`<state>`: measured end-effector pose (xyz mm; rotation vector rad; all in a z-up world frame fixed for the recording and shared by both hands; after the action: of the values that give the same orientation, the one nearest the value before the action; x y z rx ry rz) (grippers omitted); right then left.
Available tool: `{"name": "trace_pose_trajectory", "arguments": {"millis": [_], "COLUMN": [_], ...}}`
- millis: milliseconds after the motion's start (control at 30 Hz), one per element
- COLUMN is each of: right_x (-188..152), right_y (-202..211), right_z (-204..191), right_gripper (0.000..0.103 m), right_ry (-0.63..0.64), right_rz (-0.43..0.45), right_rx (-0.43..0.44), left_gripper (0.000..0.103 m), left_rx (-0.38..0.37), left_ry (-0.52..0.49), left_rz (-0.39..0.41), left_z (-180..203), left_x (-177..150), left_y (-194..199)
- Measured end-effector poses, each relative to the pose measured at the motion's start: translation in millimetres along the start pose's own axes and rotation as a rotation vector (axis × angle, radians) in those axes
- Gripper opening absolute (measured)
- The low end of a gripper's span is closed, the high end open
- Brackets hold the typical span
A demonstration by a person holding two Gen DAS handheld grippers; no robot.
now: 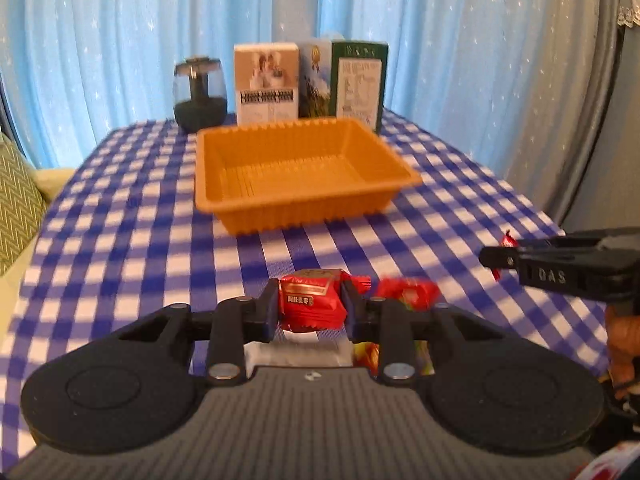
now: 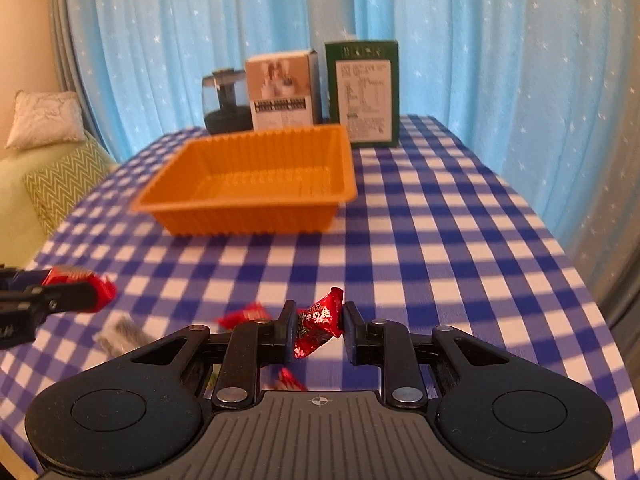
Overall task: Organize snacks
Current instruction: 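Carry both candies over the orange tray and open both grippers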
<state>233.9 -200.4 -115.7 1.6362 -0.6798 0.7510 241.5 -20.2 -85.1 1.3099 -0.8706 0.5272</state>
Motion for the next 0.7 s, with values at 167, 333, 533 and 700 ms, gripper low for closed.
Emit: {"name": "trace_pose_trajectory", "arguments": {"millis": [167,333,533,700], "right_x": [31.6,68.2,104.6,116.7], "right_y": [-14.6,-38.5,-79.4,-114.1], "right_z": [-4.4,-6.4,-6.6,-7.0], "right_gripper": [0.024,0.024,0.024,0.024], "right_ry": [0.028,0.039,0.037,0.018], "right_rz": [0.043,0.084,0.109,0.087], "right_rx": [0.024,0.063,0.096,0.125], "left_gripper": [0.028,0.028,0.028,0.028], "left_rx": [0.018,0.035,0.061,0.062], "left_ry": [0.015,0.038,0.07,0.09], "left_rz": [0.048,0.09,0.105,0.092], "left_z": [-11.1,-22.1,-39.0,-46.8], "left_x": [32.8,63.8,88.8,100.6], "left_y": [-23.2,-52.3,-88.8,-117.7]}}
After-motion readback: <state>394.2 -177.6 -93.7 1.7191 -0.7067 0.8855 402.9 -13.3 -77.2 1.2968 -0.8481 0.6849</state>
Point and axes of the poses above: each gripper's, at about its wrist camera, not at the fingertips, and y roughly against the way its jaws point, z to its right, x to its top, the point moved 6 cm from there along -y, roughly the way its jaws point, and after that the axes turned 1 degree about x, right-handed, at the moved point
